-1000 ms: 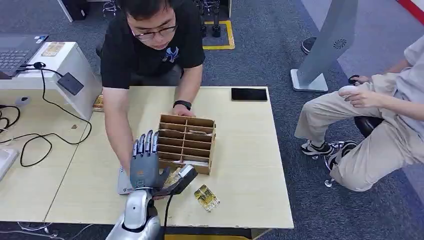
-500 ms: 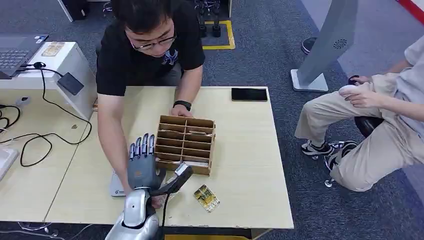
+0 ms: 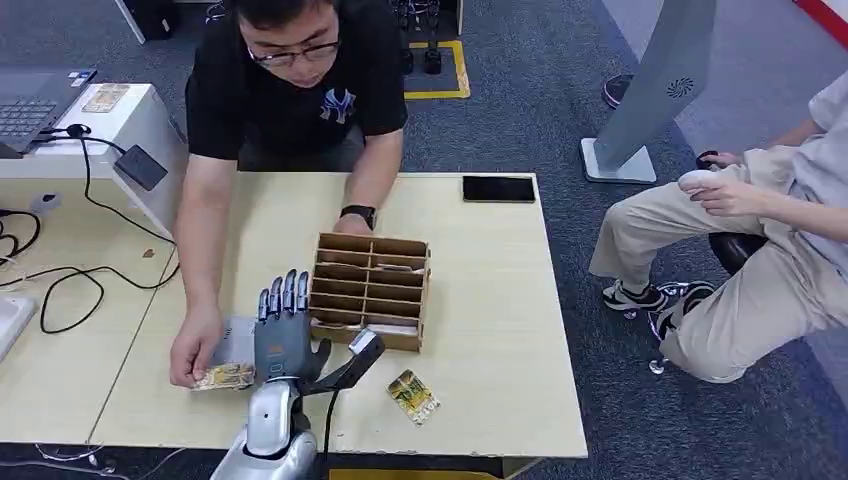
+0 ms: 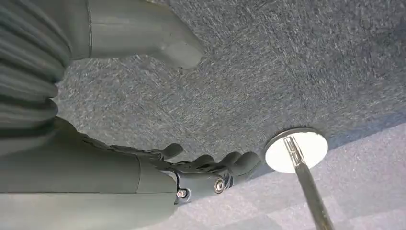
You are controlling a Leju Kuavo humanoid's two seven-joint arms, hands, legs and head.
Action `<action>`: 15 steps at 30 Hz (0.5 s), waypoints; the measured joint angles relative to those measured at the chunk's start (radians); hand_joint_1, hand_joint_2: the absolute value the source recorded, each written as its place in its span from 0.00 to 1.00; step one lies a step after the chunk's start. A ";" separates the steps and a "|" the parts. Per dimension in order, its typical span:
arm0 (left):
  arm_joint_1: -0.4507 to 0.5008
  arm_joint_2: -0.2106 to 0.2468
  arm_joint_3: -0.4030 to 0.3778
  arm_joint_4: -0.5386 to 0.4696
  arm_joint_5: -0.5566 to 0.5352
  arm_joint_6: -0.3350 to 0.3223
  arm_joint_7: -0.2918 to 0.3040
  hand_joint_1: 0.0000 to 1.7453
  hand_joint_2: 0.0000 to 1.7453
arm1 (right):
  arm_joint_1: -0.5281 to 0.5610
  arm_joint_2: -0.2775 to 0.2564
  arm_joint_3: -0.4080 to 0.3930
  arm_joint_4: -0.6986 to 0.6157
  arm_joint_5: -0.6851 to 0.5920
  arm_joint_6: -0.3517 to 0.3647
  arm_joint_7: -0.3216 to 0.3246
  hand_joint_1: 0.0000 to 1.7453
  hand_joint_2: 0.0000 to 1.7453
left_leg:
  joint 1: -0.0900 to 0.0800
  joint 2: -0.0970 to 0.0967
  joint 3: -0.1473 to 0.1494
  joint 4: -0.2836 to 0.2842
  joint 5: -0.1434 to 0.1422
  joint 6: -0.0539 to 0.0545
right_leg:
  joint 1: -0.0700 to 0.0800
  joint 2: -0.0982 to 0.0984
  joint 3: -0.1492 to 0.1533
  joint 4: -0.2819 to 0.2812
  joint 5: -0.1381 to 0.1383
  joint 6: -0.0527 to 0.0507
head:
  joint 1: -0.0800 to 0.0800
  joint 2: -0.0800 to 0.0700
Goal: Pass the card to the sensor for recognition and then transmit it.
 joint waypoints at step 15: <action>0.007 -0.001 0.001 0.000 0.000 0.000 -0.002 0.00 1.00 | 0.000 -0.002 0.000 0.007 0.000 0.000 0.000 0.00 1.00 | 0.000 0.000 0.000 0.000 0.000 0.000 | 0.000 0.000 0.000 0.000 0.000 0.000 | 0.000 0.000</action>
